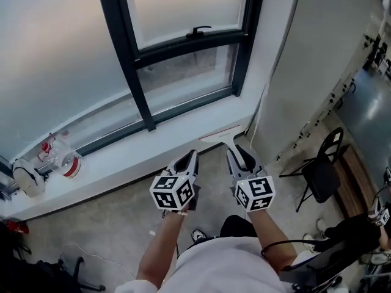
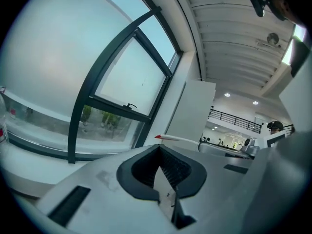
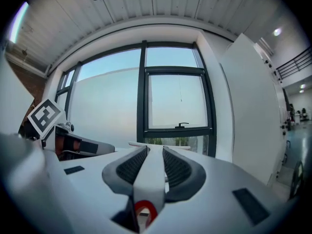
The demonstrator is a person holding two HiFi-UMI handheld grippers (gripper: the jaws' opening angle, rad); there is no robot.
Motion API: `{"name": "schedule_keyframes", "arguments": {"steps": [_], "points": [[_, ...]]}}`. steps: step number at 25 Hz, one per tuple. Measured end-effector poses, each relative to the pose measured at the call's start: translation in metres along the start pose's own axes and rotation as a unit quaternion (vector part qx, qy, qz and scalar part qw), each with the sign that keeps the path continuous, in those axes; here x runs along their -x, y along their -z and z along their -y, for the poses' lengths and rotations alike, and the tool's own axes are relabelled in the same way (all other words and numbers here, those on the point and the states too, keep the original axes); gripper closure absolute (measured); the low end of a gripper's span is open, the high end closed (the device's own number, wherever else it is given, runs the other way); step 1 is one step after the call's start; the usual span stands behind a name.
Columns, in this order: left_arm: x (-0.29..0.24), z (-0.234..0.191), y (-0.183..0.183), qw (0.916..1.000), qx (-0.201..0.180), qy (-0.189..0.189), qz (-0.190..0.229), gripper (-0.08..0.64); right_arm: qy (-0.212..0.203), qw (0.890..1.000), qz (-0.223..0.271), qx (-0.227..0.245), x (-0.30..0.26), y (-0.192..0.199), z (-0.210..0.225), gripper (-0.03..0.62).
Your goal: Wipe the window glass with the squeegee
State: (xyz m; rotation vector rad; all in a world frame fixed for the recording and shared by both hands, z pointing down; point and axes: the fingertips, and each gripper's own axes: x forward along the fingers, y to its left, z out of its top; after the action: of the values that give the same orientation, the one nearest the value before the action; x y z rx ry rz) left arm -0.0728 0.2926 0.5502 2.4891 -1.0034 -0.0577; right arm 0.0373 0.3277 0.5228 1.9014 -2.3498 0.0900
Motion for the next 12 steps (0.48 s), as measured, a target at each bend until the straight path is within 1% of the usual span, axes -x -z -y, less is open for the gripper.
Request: {"name": "schedule_keyframes", "arguments": {"steps": [5,8,12], "points": [[0.004,-0.020,-0.026,0.9997,-0.017,-0.017,0.006,0.561,-0.009,0.999,0.035,0.016,-0.023,-0.029,-0.016,0.502],[0.004,-0.033,-0.044,0.9993,-0.029,-0.022,0.010,0.561,-0.016,0.999,0.049,0.017,-0.043,-0.041,-0.024,0.502],[-0.024,-0.040,-0.074,0.9983,-0.051,-0.019,0.019,0.561,-0.017,0.997,0.067,0.016,-0.073,-0.060,-0.009,0.502]]}}
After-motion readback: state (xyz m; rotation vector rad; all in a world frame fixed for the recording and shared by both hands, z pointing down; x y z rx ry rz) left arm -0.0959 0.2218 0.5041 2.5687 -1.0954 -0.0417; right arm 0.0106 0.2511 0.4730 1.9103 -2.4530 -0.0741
